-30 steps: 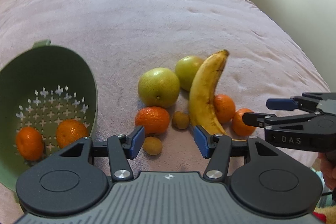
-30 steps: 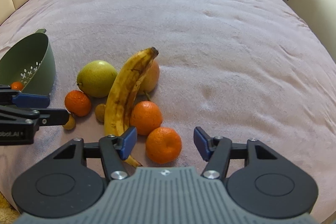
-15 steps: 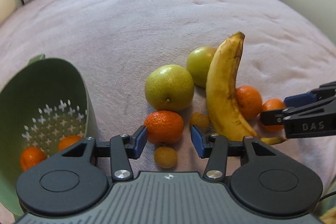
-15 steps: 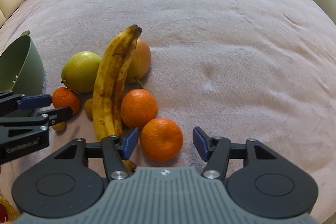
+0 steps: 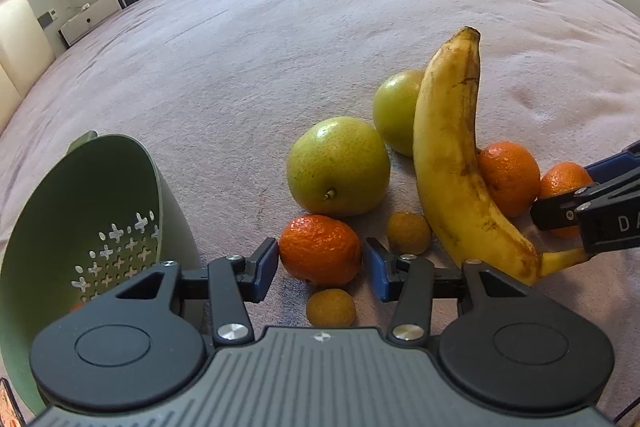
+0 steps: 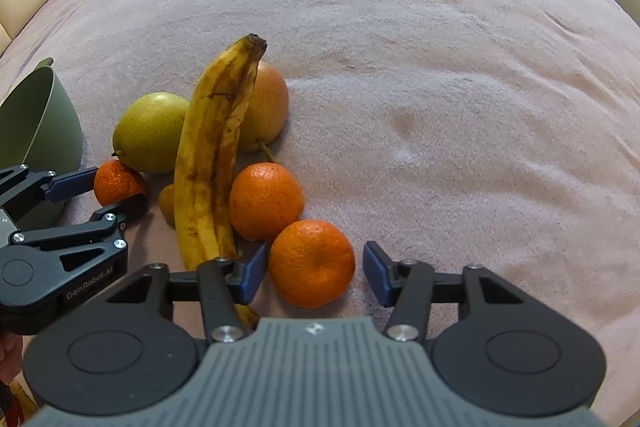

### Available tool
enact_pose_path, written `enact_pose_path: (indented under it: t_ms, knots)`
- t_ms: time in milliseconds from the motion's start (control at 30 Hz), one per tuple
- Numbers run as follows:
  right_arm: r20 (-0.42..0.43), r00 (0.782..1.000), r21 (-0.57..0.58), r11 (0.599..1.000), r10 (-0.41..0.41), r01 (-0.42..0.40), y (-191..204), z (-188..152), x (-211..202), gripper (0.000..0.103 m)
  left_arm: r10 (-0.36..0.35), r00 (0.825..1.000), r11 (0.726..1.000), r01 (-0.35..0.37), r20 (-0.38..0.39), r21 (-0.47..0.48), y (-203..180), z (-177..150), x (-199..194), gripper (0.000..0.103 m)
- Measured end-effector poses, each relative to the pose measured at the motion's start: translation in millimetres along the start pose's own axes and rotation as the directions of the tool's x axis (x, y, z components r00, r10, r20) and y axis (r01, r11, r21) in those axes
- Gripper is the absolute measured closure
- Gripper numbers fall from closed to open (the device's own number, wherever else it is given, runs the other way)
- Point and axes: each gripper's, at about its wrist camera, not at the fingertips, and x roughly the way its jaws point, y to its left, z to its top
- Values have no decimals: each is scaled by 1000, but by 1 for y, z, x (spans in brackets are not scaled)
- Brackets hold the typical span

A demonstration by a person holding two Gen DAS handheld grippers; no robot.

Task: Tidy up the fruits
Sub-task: 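Grasp a mandarin with the right tool while the left tool grasps another mandarin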

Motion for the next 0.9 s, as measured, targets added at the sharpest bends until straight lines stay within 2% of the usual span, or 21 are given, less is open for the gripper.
enact_pose_path:
  t_ms: [67, 500, 900]
  knots:
    - [-6, 1000, 1, 1000, 7, -7, 0, 0, 1, 59, -4, 1000, 1000, 4, 0, -3, -1, 1, 0, 51]
    - [-5, 1000, -15, 1000, -20, 19, 5, -1, -8, 60, -38, 999, 999, 37, -13, -38, 10, 2, -8, 53]
    - [87, 996, -41, 999, -18, 22, 18, 4, -44, 60, -52, 998, 996, 54, 33, -68, 19, 14, -43, 53]
